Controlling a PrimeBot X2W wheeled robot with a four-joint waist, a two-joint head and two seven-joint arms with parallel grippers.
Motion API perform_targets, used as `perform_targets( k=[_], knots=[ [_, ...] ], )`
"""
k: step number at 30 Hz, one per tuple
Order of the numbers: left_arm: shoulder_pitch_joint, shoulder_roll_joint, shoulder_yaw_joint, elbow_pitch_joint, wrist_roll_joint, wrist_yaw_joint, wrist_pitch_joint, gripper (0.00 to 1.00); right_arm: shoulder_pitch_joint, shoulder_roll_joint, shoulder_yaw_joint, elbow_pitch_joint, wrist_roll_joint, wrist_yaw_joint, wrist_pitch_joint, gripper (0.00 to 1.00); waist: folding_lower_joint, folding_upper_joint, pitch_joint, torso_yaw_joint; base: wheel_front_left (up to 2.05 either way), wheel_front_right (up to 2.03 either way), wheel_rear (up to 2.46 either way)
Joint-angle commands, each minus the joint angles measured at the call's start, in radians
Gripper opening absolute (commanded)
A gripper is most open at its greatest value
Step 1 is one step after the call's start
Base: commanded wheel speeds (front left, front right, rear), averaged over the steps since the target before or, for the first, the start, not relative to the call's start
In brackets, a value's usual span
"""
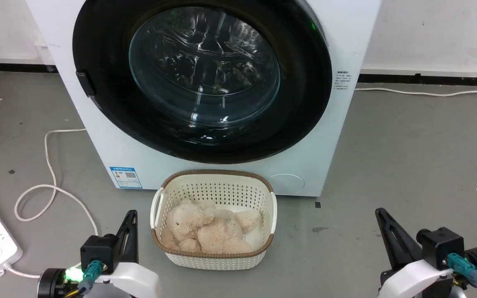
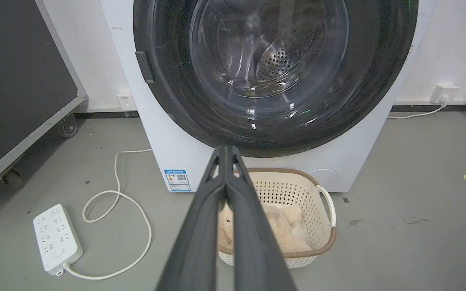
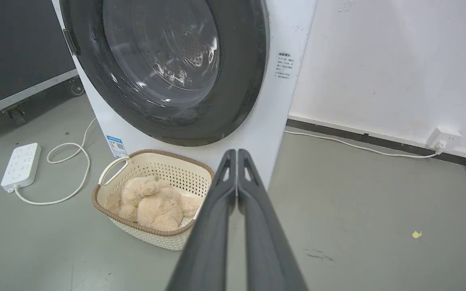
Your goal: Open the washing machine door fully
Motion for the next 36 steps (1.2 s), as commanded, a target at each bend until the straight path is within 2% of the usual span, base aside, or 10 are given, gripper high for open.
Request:
perform_targets(
  k=[1, 30, 31, 36],
  knots=[
    [-0.015, 0.001, 0.001, -0.004, 0.003, 0.0, 0.0, 0.0, -0.012, 0.005, 0.0, -0.005, -0.008, -0.001, 0.001, 0.0, 0.0, 0.0, 0.0, 0.0, 0.0, 0.0, 0.0],
    [-0.015, 0.001, 0.001, -0.004, 0.003, 0.0, 0.0, 0.0, -0.012, 0.005, 0.0, -0.005, -0.008, -0.001, 0.001, 0.0, 0.0, 0.0, 0.0, 0.0, 0.0, 0.0, 0.0],
    [0.0, 0.0, 0.0, 0.0, 0.0, 0.0, 0.0, 1.0, 0.0, 0.0, 0.0, 0.0, 0.0, 0.0, 0.0, 1.0, 0.0, 0.0, 0.0, 0.0, 0.0, 0.0, 0.0],
    [0.0, 0.0, -0.002, 0.001, 0.0, 0.001, -0.002, 1.0, 0.001, 0.0, 0.0, 0.001, 0.003, 0.0, -0.002, 1.0, 0.0, 0.0, 0.0, 0.0, 0.0, 0.0, 0.0]
  ],
)
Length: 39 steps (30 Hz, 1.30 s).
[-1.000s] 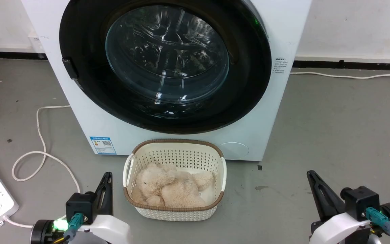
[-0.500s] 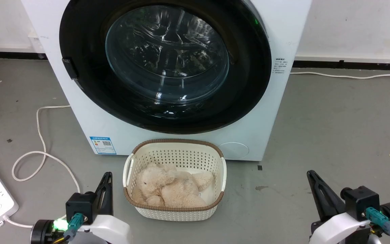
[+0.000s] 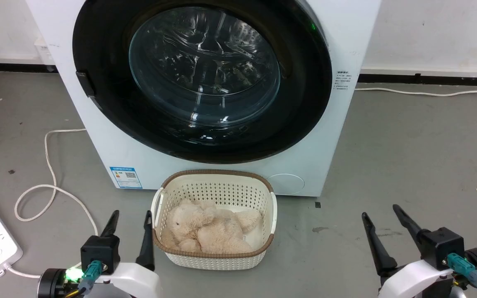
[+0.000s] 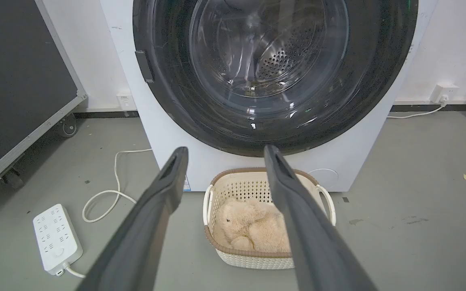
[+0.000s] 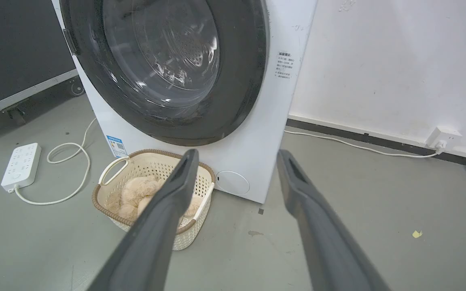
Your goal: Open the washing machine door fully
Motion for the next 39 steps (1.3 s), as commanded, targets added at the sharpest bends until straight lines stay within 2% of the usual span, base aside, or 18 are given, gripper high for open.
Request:
perform_targets(
  k=[1, 22, 33, 39],
  knots=[
    [0.0, 0.0, -0.003, 0.0, 0.0, 0.003, -0.004, 1.0, 0.0, 0.0, -0.001, 0.001, 0.004, 0.0, -0.004, 1.0, 0.0, 0.0, 0.0, 0.0, 0.0, 0.0, 0.0],
    [-0.015, 0.002, -0.038, -0.019, 0.002, 0.03, -0.046, 1.0, -0.026, -0.003, -0.014, -0.006, 0.025, 0.0, -0.046, 1.0, 0.0, 0.0, 0.041, 0.007, 0.0, 0.0, 0.0],
    [-0.041, 0.002, -0.063, -0.041, 0.003, 0.052, -0.069, 1.0, -0.104, -0.05, -0.022, -0.009, 0.075, 0.0, -0.053, 1.0, 0.0, 0.0, 0.099, 0.023, 0.0, 0.0, 0.0],
    [-0.06, 0.002, -0.076, -0.052, 0.002, 0.065, -0.082, 1.0, -0.163, -0.078, -0.029, -0.01, 0.141, 0.0, -0.038, 1.0, 0.0, 0.0, 0.132, 0.032, 0.0, 0.0, 0.0]
  ],
)
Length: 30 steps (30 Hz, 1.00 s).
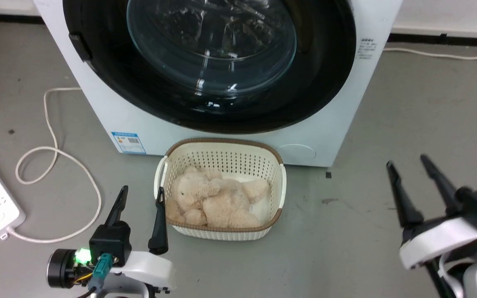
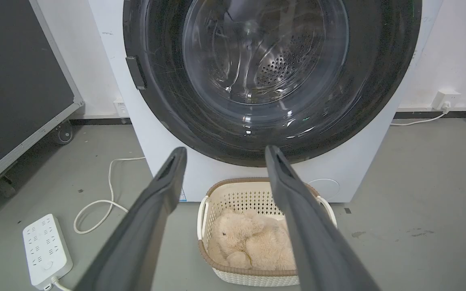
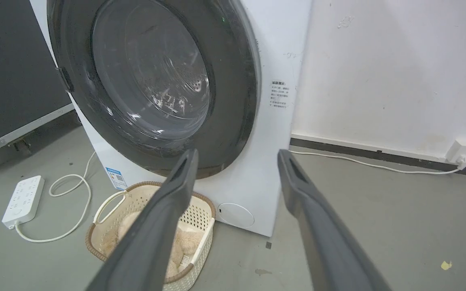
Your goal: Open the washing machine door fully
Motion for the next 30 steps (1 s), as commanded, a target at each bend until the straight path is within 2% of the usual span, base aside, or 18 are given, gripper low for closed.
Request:
perform_targets(
  k=[1, 8, 9, 10, 11, 30],
  knots=[
    [-0.018, 0.002, -0.005, -0.007, 0.002, 0.007, -0.011, 1.0, -0.029, -0.013, -0.005, -0.003, 0.019, 0.0, 0.002, 1.0, -0.0001, 0.0, 0.01, 0.004, 0.0, 0.0, 0.0],
    [-0.039, 0.002, -0.021, -0.017, 0.001, 0.022, -0.026, 1.0, -0.118, -0.035, -0.035, 0.015, 0.098, 0.0, 0.033, 1.0, -0.0001, 0.0, 0.048, 0.015, 0.0, 0.0, 0.0],
    [-0.041, 0.002, -0.023, -0.019, 0.001, 0.025, -0.028, 1.0, -0.132, -0.037, -0.038, 0.019, 0.111, 0.0, 0.039, 0.84, -0.0001, 0.0, 0.052, 0.017, 0.0, 0.0, 0.0],
    [-0.043, 0.002, -0.025, -0.02, 0.001, 0.027, -0.03, 1.0, -0.146, -0.037, -0.043, 0.023, 0.127, 0.0, 0.046, 0.05, -0.0001, 0.0, 0.057, 0.018, 0.0, 0.0, 0.0],
    [-0.046, 0.002, -0.027, -0.021, 0.0, 0.029, -0.032, 1.0, -0.16, -0.037, -0.048, 0.028, 0.144, 0.0, 0.052, 0.0, -0.0001, 0.0, 0.062, 0.02, 0.0, 0.0, 0.0],
    [-0.072, 0.008, -0.067, -0.065, -0.003, 0.079, -0.072, 1.0, -0.472, -0.039, -0.142, 0.194, 0.385, -0.001, 0.224, 0.0, -0.0001, 0.0, 0.149, 0.063, 0.0, 0.0, 0.0]
  ],
)
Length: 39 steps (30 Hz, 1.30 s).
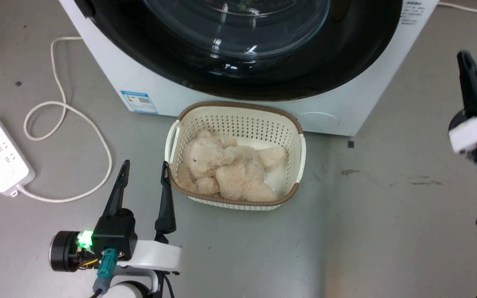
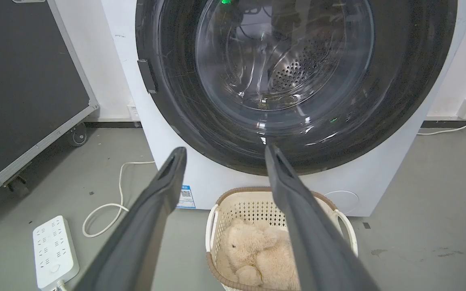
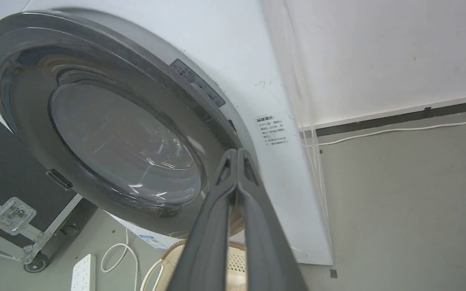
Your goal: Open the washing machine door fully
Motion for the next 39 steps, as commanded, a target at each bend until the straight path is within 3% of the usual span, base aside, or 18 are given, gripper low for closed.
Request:
perform_targets(
  k=[1, 9, 23, 27, 39],
  knots=[
    [-0.017, 0.004, -0.007, -0.009, -0.003, 0.008, -0.012, 1.0, -0.05, -0.004, -0.011, 0.018, 0.026, 0.0, 0.019, 0.0, -0.0001, 0.0, 0.011, 0.007, 0.0, 0.0, 0.0],
    [-0.035, 0.004, -0.031, -0.022, -0.003, 0.026, -0.029, 1.0, -0.212, 0.009, -0.088, 0.148, 0.104, 0.0, 0.134, 0.0, -0.0001, 0.0, 0.053, 0.027, 0.0, 0.0, 0.0],
    [-0.068, 0.003, -0.073, -0.038, -0.007, 0.053, -0.058, 1.0, -0.47, -0.024, -0.223, 0.407, 0.213, 0.0, 0.32, 0.0, -0.0001, 0.0, 0.132, 0.066, 0.0, 0.0, 0.0],
    [-0.077, 0.002, -0.093, -0.047, -0.008, 0.067, -0.071, 1.0, -0.581, -0.05, -0.27, 0.525, 0.236, -0.001, 0.417, 0.0, -0.0001, 0.0, 0.162, 0.084, 0.0, 0.0, 0.0],
    [-0.108, 0.001, -0.129, -0.066, -0.011, 0.1, -0.1, 1.0, -0.791, -0.057, -0.365, 0.695, 0.298, -0.001, 0.575, 0.0, -0.0001, 0.0, 0.223, 0.115, 0.0, 0.0, 0.0]
  ],
)
